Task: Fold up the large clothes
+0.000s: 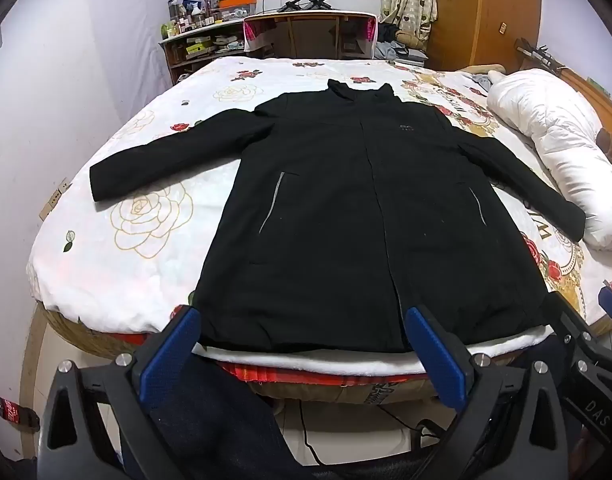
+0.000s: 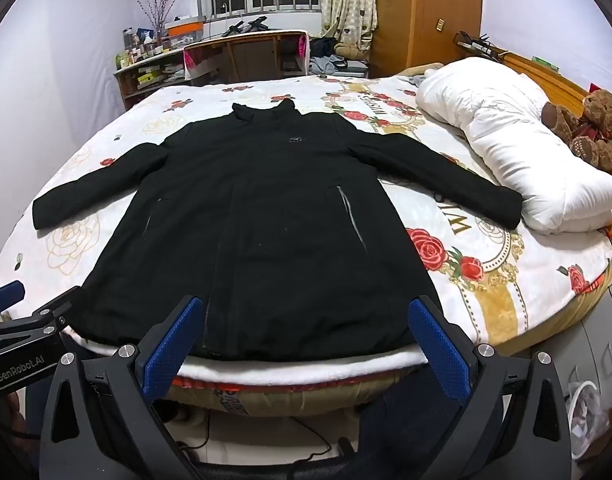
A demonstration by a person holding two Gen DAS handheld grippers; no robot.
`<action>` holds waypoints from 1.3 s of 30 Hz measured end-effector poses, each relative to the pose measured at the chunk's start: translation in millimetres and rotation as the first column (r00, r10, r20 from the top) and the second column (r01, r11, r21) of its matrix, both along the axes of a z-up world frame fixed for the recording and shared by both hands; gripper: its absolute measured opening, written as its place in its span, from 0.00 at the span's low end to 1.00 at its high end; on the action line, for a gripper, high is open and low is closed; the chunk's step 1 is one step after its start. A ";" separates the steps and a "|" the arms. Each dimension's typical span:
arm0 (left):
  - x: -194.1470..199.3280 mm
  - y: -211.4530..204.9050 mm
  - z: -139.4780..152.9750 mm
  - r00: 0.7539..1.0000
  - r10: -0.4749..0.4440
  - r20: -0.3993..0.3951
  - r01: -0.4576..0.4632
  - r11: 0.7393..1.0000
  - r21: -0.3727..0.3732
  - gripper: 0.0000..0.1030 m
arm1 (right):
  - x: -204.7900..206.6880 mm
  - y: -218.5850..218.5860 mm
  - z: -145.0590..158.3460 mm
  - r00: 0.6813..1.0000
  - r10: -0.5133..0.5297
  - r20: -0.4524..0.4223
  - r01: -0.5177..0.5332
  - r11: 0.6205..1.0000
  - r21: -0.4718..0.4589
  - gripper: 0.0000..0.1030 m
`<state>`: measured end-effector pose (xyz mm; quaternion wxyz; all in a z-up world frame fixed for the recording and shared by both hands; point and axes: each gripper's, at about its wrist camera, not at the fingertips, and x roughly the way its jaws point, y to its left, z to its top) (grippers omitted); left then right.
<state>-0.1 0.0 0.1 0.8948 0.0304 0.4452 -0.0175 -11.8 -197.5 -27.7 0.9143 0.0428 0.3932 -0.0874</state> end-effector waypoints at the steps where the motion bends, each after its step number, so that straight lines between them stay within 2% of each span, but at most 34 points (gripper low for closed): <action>1: -0.2 -0.1 0.1 1.000 0.000 0.001 0.000 1.000 0.001 1.00 | 0.0 0.1 0.0 1.000 0.001 -0.001 -0.001 1.000 0.001 0.99; 6: -0.2 -0.9 0.1 1.000 -0.002 -0.002 0.002 1.000 0.000 1.00 | -0.1 0.2 -0.2 1.000 0.003 -0.002 -0.003 1.000 0.000 0.99; 15: 2.1 8.9 -3.0 1.000 0.005 -0.016 -0.006 0.998 -0.057 1.00 | -0.1 -1.8 1.1 1.000 0.006 0.000 -0.006 1.000 -0.003 0.99; 26: -1.0 2.6 2.6 1.000 0.023 0.007 -0.023 1.000 -0.014 1.00 | -0.6 0.8 4.0 1.000 0.009 0.009 -0.009 1.000 -0.019 0.99; 39: 0.2 5.2 4.7 1.000 0.029 0.011 -0.029 0.999 -0.015 1.00 | -1.6 2.8 4.9 1.000 0.011 0.016 -0.011 0.999 -0.033 0.99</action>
